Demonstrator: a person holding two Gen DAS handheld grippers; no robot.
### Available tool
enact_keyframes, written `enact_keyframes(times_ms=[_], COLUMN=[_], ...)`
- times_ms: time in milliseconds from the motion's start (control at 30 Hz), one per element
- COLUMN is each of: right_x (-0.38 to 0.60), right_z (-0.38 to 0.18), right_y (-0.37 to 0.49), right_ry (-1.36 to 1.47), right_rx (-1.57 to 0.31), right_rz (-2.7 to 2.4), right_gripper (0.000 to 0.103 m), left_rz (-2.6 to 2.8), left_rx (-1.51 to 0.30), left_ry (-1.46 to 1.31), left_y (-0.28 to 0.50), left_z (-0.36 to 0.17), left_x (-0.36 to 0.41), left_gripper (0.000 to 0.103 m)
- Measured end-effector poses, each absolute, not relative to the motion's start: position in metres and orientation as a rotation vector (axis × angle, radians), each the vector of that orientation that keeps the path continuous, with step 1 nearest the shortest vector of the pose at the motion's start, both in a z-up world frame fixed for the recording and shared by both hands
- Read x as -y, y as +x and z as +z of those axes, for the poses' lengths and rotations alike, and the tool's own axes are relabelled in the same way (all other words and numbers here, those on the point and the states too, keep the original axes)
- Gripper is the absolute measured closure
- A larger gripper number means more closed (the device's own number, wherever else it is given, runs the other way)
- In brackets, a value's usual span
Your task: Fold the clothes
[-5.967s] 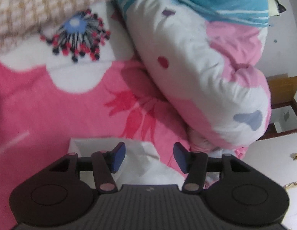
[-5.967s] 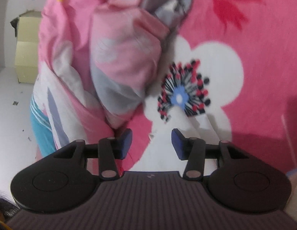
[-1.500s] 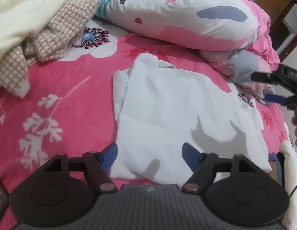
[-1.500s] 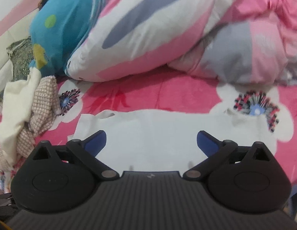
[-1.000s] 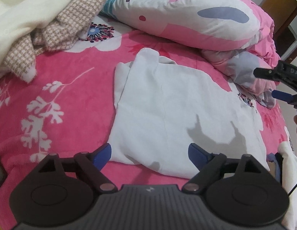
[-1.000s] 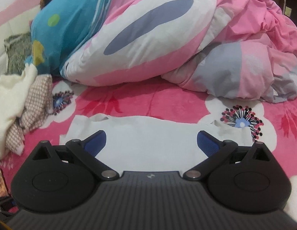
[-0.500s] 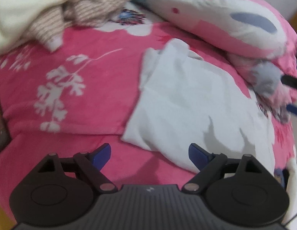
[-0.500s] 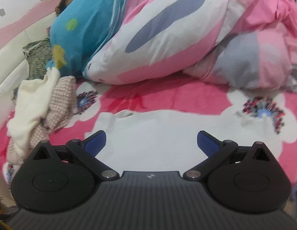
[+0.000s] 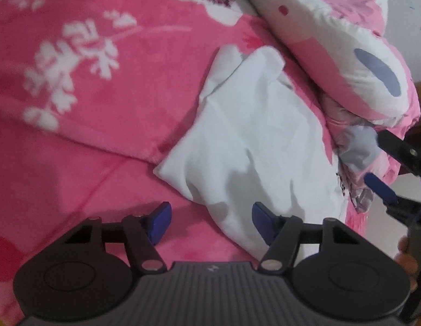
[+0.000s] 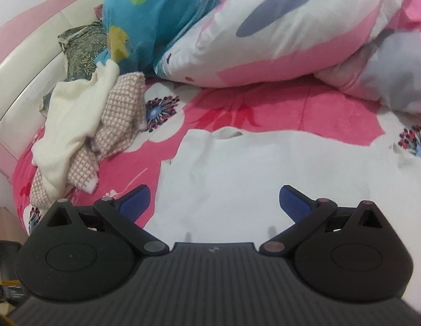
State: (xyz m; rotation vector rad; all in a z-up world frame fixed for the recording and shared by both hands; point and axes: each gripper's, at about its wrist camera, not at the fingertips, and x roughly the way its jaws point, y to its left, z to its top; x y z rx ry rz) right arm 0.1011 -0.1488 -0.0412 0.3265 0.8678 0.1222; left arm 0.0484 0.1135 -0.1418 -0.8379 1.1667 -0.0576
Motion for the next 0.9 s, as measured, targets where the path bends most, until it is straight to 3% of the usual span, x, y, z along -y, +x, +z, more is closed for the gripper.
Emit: enact_keyframes(times_ms=[200, 233, 300, 333, 367, 567, 900], right_x=[0.151, 0.150, 0.149, 0.148, 0.147, 0.134, 0.081], right_z=[-0.047, -0.048, -0.050, -0.050, -0.051, -0.060, -0.110], right_y=[0.102, 0.103, 0.105, 0.107, 0.109, 0.132, 0.227], right_ry=[0.368, 0.370, 0.377, 0.381, 0.386, 0.361, 0.172], right_rx=[-0.890, -0.894, -0.903, -0.906, -0.910, -0.961, -1.216], right_rz=[0.101, 0.102, 0.101, 0.103, 0.108, 0.171, 0.400], right_gripper=[0.001, 0.001, 0.001, 0.002, 0.002, 0.003, 0.007], left_rz=[0.043, 0.056, 0.083, 0.080, 0.075, 0.029, -0.175], left_rx=[-1.106, -1.087, -1.049, -1.038, -1.028, -0.964, -0.873], left_ry=[-0.939, -0.948, -0.965, -0.953, -0.937, -0.831, -0.515], left_y=[0.054, 0.053, 0.052, 0.053, 0.053, 0.057, 0.056], left_z=[-0.150, -0.150, -0.149, -0.147, -0.146, -0.132, -0.097], left_x=[-0.114, -0.112, -0.110, -0.109, -0.109, -0.102, -0.070], left_gripper=[0.037, 0.043, 0.070, 0.089, 0.093, 0.100, 0.101])
